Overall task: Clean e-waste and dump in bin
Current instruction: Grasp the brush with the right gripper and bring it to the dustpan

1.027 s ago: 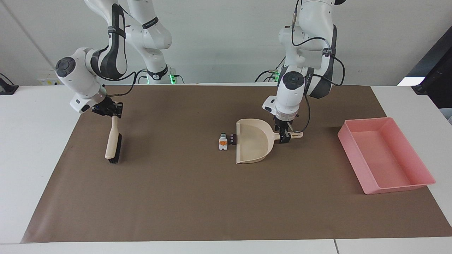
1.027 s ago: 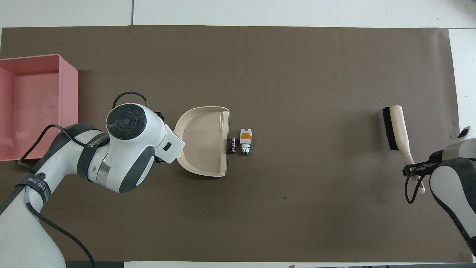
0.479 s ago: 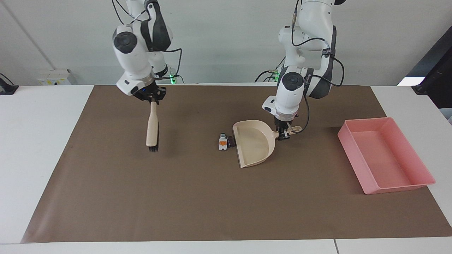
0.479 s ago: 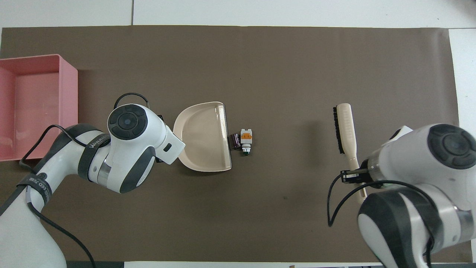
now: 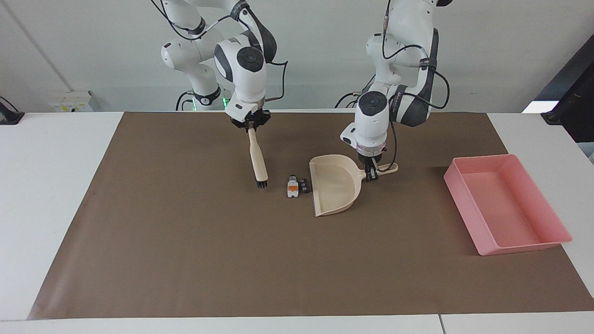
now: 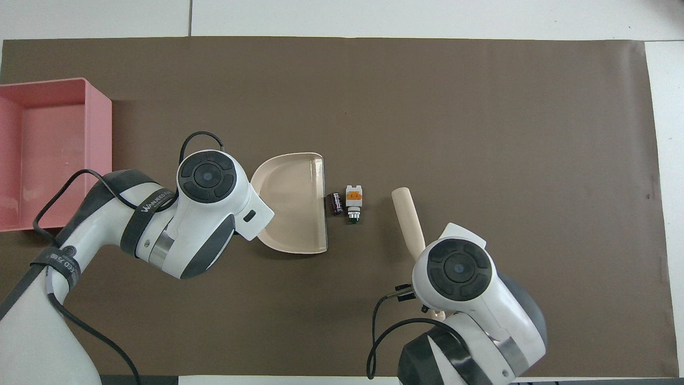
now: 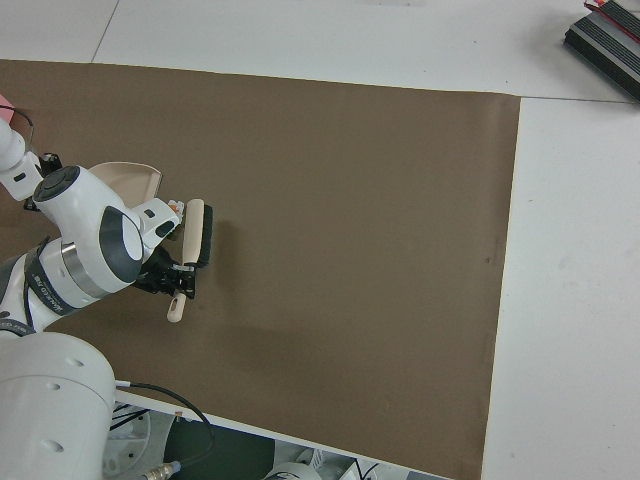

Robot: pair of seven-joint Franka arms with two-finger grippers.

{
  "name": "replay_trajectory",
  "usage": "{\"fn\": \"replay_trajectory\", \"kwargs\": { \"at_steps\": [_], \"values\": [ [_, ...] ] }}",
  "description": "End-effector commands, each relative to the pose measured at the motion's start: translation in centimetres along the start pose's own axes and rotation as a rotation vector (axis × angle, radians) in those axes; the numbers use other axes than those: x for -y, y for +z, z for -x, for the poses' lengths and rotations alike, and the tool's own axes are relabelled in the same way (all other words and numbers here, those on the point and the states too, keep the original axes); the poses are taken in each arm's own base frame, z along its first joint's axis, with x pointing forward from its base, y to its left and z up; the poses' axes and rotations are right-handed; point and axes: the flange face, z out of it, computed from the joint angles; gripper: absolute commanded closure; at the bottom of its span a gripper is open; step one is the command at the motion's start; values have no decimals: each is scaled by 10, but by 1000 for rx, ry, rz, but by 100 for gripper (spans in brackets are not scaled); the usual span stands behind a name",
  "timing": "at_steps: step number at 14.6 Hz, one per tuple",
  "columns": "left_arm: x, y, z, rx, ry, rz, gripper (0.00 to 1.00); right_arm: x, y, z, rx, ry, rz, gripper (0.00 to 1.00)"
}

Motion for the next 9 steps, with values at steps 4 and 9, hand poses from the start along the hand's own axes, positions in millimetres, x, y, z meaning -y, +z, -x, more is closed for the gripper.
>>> {"fn": "replay_trajectory", "kwargs": {
  "at_steps": [4, 9],
  "values": [
    [-12, 10, -20, 81, -20, -7, 100, 1, 16, -35, -101, -11, 11, 100],
    [-12, 17, -23, 82, -9, -1, 100, 32, 18, -32, -91, -48, 11, 100]
  ]
}}
